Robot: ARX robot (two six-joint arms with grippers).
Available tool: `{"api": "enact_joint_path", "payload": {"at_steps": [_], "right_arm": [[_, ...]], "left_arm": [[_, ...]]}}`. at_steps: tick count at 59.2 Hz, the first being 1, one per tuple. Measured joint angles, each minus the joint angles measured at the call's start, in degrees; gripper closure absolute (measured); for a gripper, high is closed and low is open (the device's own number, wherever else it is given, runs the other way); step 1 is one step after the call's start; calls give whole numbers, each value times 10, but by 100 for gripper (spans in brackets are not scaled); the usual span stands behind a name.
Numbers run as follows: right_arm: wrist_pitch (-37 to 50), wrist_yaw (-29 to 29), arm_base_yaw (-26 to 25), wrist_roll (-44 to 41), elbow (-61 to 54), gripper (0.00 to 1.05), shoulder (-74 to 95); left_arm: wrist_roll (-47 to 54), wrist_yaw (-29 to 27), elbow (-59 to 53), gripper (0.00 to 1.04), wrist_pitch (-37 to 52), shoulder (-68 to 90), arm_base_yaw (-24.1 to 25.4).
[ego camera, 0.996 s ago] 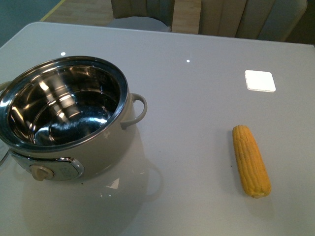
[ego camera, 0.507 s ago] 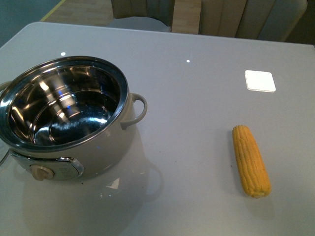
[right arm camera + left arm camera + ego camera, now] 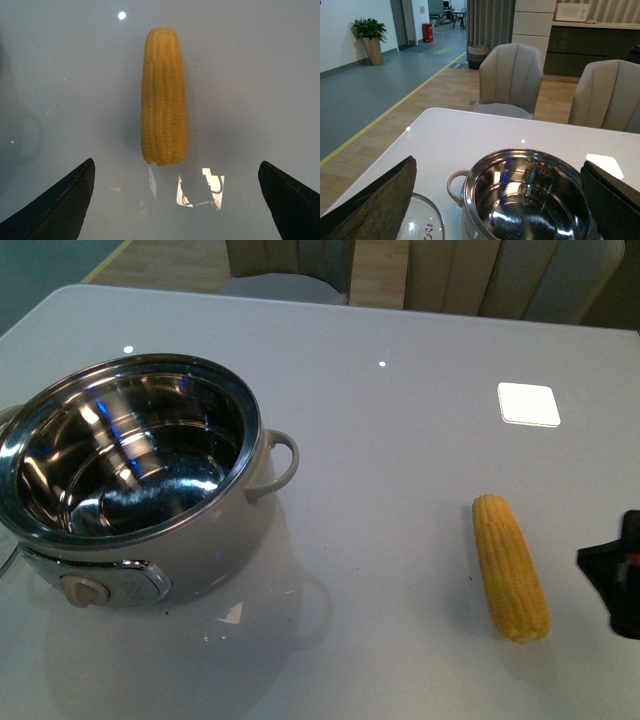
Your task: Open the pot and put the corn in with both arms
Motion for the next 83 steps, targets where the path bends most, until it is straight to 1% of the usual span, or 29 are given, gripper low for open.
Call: {"api": "enact_joint_path", "payload": {"at_steps": [14,17,20,44,50,61,67,76,78,83], "right_arm": [[52,-4,3,-42,66,9,196],[50,-18,2,-41,85,9,233],[51,-25,0,-41,100,9,259],[57,-30,-11,-41,188,9,394],[56,-28,-11,-41,201,20,412],[55,-30,-10,-42,203,50,419],[54,-32,-8,-41,202,62,418],[38,-49,-8,-33,189,74,397],[37,-51,-8,-32,187,75,391],[30,-76,-7,-14,171,78,351]], "left_arm": [[0,0,0,7,0,0,0],[0,0,0,7,0,0,0],[0,0,0,7,0,0,0],[0,0,0,7,0,0,0],[0,0,0,7,0,0,0],[0,0,0,7,0,0,0],[0,0,0,7,0,0,0],[0,0,0,7,0,0,0],[0,0,0,7,0,0,0],[0,0,0,7,0,0,0]]}}
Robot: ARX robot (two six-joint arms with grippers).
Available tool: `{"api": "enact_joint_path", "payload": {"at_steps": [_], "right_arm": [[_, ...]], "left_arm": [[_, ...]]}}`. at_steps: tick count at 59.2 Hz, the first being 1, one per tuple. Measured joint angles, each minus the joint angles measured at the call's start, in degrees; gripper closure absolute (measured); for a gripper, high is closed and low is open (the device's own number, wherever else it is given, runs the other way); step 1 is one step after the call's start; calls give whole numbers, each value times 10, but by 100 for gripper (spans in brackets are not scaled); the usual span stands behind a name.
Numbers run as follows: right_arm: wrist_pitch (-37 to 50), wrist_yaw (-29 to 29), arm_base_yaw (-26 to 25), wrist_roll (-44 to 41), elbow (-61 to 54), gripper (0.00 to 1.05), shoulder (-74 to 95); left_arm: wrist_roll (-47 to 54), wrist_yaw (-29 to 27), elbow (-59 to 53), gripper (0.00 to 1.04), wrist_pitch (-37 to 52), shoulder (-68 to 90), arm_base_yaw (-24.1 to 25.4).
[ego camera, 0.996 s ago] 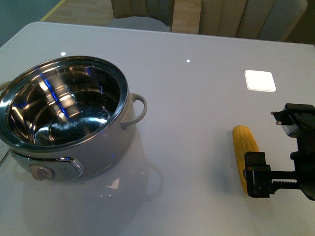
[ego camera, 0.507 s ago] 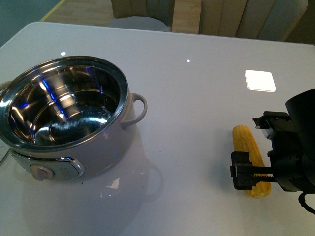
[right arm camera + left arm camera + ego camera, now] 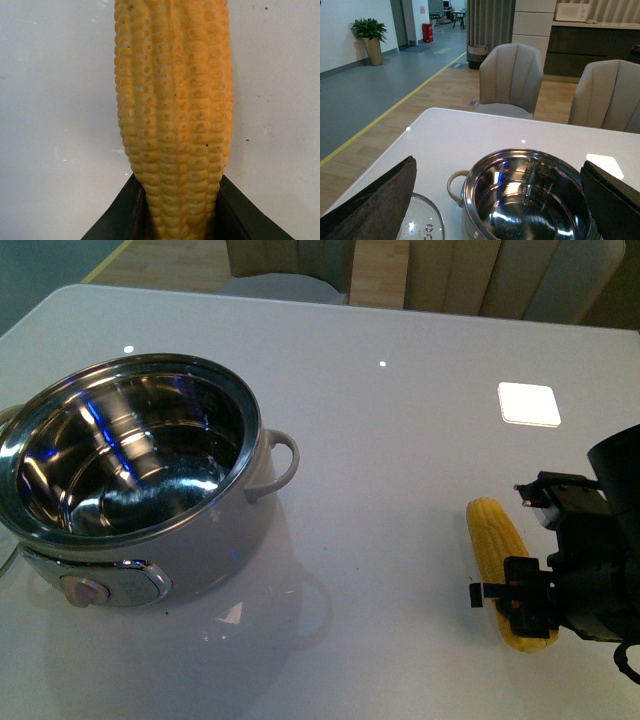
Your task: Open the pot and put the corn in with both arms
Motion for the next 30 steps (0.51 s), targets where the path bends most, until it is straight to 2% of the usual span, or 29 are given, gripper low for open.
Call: {"api": "enact_joint_path", "payload": {"at_steps": [15,30], "right_arm": [[-70,-78,4,76,-13,83,-153],[-117,-139,34,173,61,84,-219]], "left_arm": [[0,0,0,7,0,0,0],[0,0,0,7,0,0,0]]}}
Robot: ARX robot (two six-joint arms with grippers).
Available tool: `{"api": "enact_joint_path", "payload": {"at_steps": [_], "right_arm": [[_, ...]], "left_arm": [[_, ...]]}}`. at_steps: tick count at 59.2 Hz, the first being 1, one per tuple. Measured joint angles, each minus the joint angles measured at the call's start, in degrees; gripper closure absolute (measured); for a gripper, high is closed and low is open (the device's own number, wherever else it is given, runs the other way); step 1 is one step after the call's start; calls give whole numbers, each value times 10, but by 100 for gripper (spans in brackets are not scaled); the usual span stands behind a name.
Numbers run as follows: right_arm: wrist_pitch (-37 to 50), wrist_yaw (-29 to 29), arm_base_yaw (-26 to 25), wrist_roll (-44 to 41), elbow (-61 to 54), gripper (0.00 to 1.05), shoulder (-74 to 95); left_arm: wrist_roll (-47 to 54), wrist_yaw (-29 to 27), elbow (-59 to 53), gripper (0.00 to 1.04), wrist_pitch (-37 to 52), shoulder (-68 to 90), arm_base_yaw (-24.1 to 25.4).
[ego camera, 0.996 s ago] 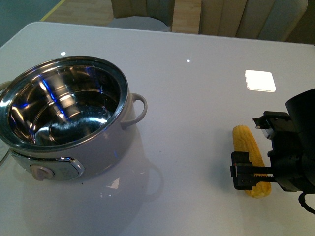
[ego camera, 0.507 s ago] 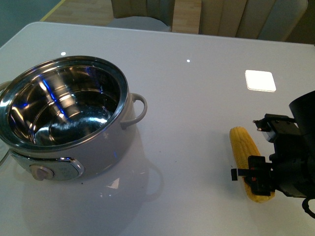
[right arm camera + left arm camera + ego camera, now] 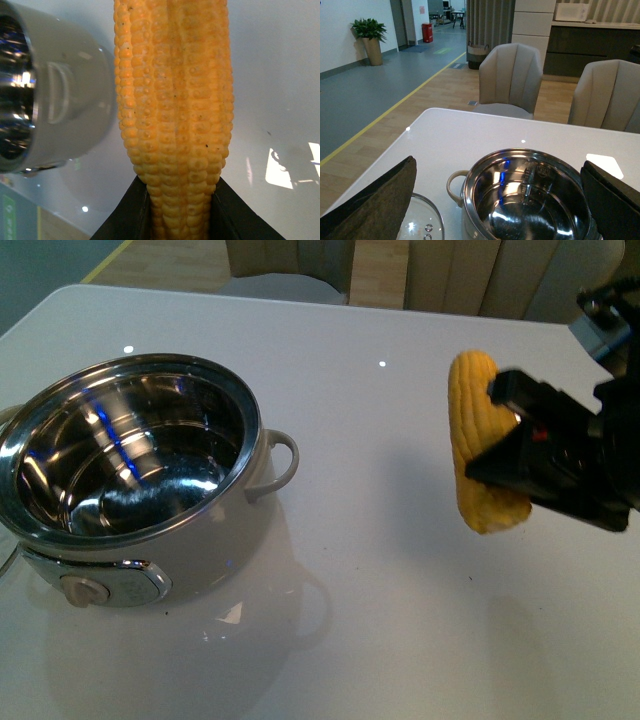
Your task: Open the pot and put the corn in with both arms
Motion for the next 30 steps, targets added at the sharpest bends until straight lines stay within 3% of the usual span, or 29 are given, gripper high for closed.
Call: {"api": "enact_joint_path", "payload": {"at_steps": [30], "right_arm": [[-50,-20,87,79,174,85,59]], "left_arm": [[0,0,0,7,0,0,0]]}}
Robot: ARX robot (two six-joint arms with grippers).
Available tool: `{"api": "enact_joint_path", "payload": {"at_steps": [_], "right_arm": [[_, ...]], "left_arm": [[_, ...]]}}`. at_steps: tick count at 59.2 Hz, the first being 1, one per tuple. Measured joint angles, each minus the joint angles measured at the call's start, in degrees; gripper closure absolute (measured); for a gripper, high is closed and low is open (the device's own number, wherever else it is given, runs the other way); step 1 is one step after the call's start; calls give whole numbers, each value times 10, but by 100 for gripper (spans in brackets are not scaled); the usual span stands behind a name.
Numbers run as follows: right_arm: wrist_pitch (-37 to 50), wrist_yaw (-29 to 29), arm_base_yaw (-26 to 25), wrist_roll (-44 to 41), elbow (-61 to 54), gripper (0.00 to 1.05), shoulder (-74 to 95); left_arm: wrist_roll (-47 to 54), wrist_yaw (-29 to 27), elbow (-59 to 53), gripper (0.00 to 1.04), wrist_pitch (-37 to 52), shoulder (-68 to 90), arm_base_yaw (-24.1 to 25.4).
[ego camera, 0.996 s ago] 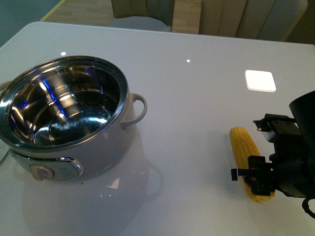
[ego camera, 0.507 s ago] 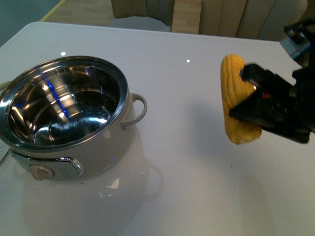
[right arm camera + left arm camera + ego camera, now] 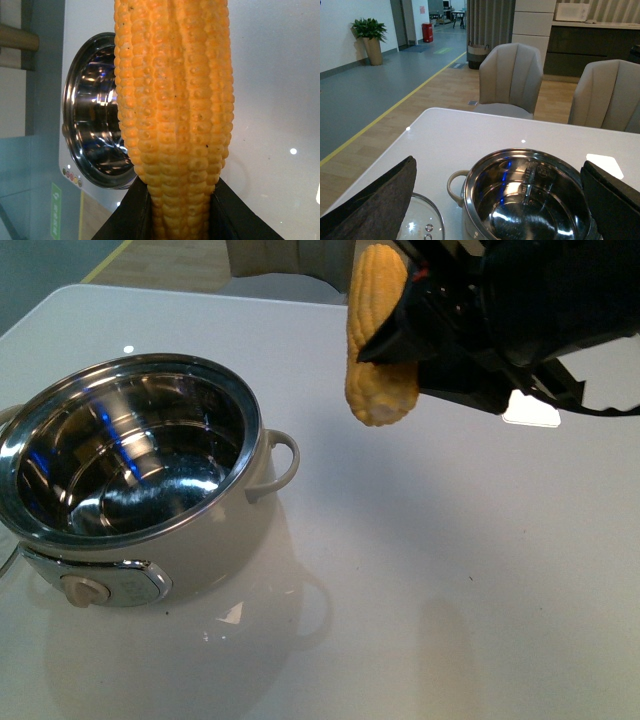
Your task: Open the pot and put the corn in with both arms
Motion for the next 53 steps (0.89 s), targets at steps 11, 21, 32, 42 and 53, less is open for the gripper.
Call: {"api": "enact_joint_path", "payload": {"at_steps": [11,21,32,42,53], "right_arm": [[-17,-1,33,16,69,86,46],[-33,-1,56,30,128,86,90],[-52,-2,76,45,196,86,143],[-76,-2,101,60,260,87,202],[-85,-12,125,75,293,87,242]], "left_arm": [[0,0,0,7,0,0,0],[0,0,0,7,0,0,0],[0,0,0,7,0,0,0],[0,0,0,7,0,0,0],[0,0,0,7,0,0,0]]}}
